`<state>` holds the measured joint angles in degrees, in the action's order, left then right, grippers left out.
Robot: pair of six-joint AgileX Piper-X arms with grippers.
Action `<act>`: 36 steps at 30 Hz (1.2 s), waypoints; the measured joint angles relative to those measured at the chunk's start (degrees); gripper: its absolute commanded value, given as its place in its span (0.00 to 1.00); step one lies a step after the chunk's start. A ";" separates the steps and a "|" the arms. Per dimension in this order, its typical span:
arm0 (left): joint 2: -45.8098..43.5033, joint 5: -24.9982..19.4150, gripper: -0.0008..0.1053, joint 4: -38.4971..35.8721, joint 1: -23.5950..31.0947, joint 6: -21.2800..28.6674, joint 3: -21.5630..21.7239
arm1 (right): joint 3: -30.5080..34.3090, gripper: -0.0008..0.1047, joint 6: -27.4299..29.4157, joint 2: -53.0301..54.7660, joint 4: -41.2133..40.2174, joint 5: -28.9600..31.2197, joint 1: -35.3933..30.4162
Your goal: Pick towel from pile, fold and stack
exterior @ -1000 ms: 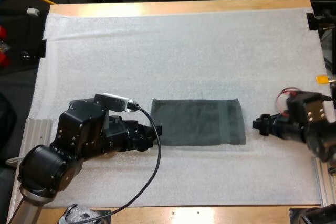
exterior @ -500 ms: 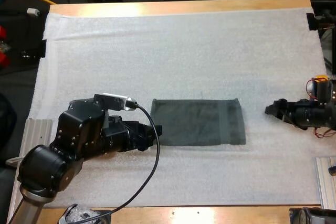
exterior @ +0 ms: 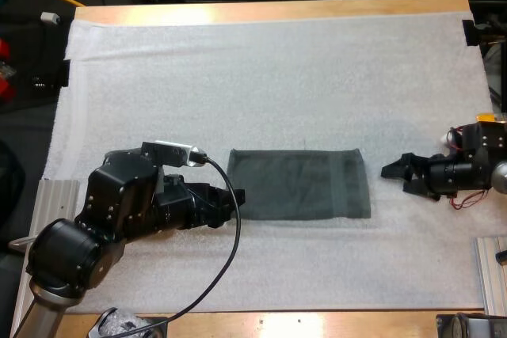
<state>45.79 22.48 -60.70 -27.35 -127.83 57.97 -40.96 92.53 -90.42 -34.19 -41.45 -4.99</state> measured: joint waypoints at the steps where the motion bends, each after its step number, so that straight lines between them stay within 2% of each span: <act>1: 0.00 -0.03 0.63 0.00 0.00 0.00 0.00 | 0.00 0.66 -0.12 -0.24 0.05 0.00 0.45; 7: 0.00 -0.03 0.63 0.00 0.00 0.00 0.00 | -0.19 0.66 -3.10 -1.19 2.14 0.00 5.71; 14: 0.00 -0.03 0.63 0.00 0.00 0.00 0.00 | -1.01 0.66 -10.87 -3.24 7.28 -0.53 13.04; 20: 0.00 -0.03 0.63 0.00 0.00 0.00 0.00 | -1.43 0.66 -11.51 -3.56 8.98 0.96 18.42; 22: 0.00 -0.03 0.63 0.00 0.00 0.00 0.00 | -1.40 0.60 -12.22 -3.41 9.08 2.40 19.53; 24: 0.00 0.08 0.63 0.00 0.00 0.00 0.00 | -1.40 0.40 -13.47 -3.39 9.14 4.62 20.25; 25: 0.00 0.05 0.63 0.00 0.00 0.00 0.00 | -1.40 0.35 -13.93 -3.39 9.04 6.01 20.46; 27: 0.00 0.05 0.63 0.00 0.00 0.00 0.00 | -1.40 0.11 -14.94 -3.39 8.58 8.38 20.50; 28: 0.00 0.05 0.63 0.00 0.00 0.00 0.00 | -1.40 0.05 -15.27 -3.21 8.25 8.87 20.50; 29: 0.00 0.05 0.63 -0.02 0.00 0.00 0.00 | -1.37 0.01 -15.47 -3.04 8.12 9.25 20.59; 32: 0.00 0.05 0.63 -0.73 0.00 0.00 0.00 | -0.73 0.01 -15.46 -1.84 6.98 11.37 22.11; 36: 0.00 0.05 0.63 -1.66 0.00 0.00 0.00 | -0.83 0.01 -14.25 3.62 2.79 18.93 22.50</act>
<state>45.79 22.53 -62.36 -27.35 -127.83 57.97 -41.78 78.28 -86.80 -31.39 -22.52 17.51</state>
